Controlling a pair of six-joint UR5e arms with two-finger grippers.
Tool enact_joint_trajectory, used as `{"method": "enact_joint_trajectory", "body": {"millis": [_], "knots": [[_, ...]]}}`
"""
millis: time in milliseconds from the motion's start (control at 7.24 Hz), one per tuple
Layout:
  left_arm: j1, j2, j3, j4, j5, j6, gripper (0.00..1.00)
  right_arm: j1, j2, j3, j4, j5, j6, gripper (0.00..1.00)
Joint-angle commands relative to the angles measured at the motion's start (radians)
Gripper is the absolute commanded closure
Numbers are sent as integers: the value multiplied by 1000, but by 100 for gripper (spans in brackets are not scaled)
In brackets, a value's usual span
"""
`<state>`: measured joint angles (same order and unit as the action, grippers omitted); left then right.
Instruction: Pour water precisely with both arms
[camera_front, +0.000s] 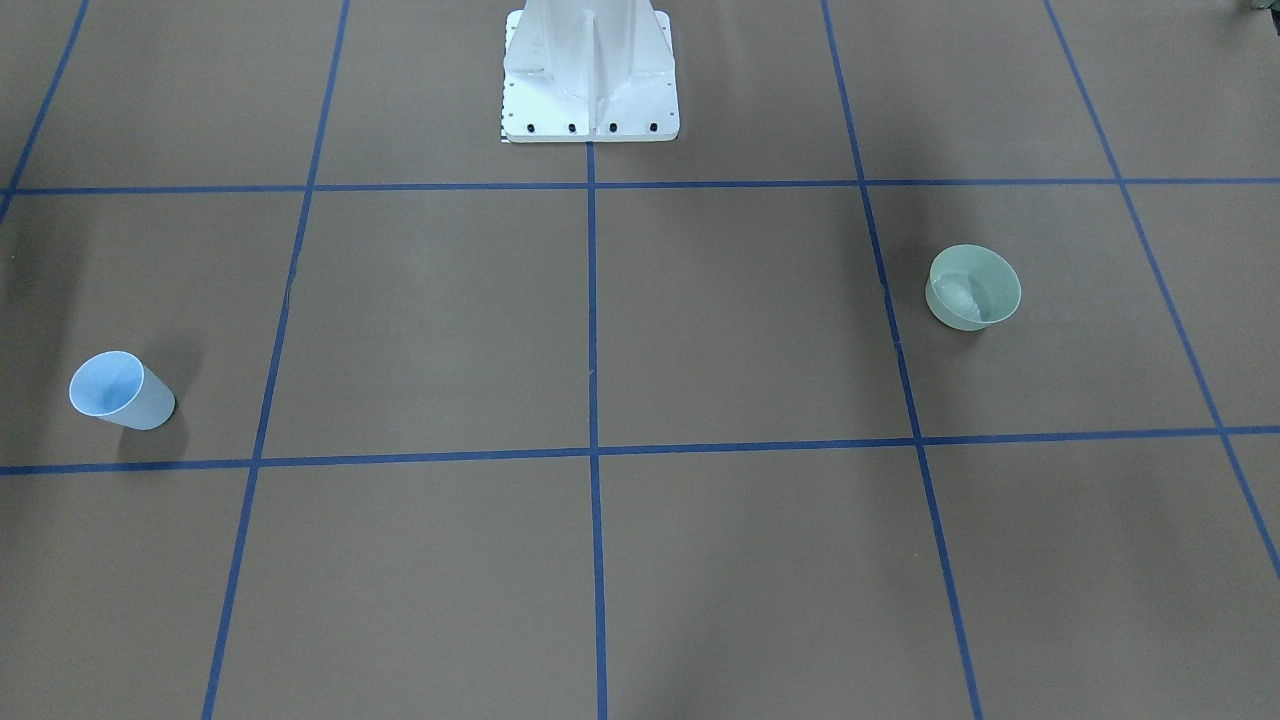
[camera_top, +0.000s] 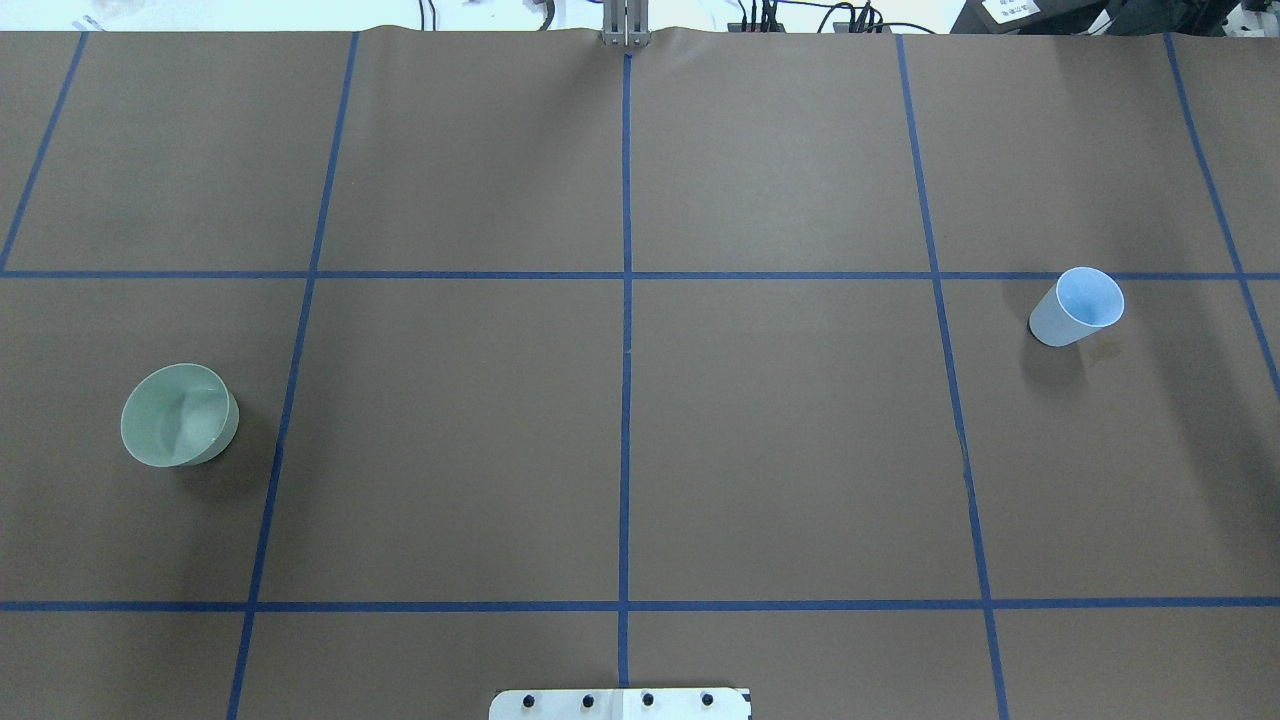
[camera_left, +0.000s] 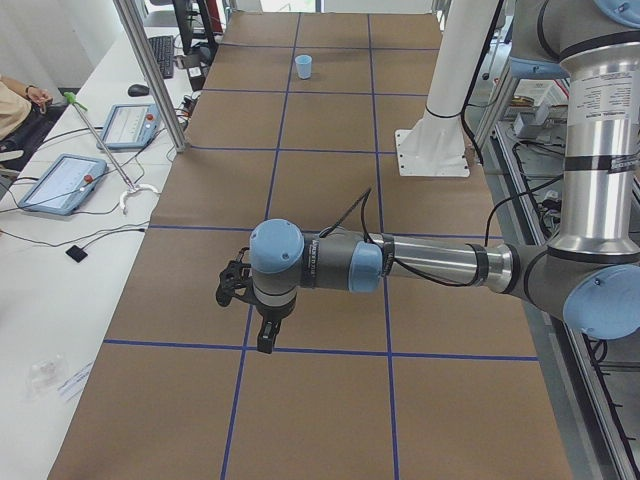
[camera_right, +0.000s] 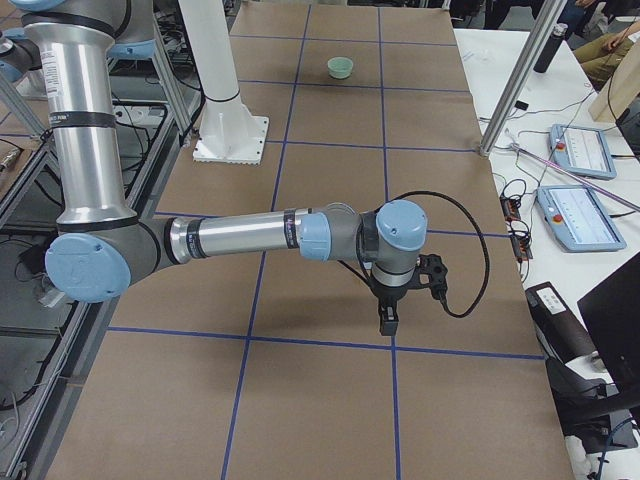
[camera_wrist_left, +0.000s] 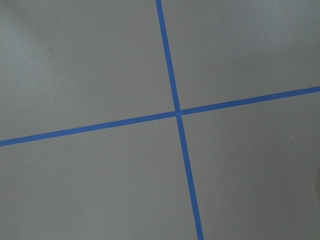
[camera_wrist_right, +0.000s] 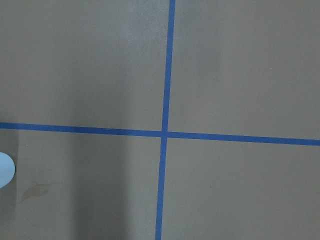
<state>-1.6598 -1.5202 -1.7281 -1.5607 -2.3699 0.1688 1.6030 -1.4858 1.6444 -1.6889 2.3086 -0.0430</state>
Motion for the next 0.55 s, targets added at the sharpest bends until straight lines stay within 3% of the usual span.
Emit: {"method": "enact_joint_trajectory", "body": {"millis": [0, 414], "knots": [[0, 2, -16, 8, 0, -3, 0, 0, 1, 0, 0, 0, 0, 0], [0, 0, -21, -4, 3, 0, 0, -3, 12, 29, 3, -3, -3, 0]]}}
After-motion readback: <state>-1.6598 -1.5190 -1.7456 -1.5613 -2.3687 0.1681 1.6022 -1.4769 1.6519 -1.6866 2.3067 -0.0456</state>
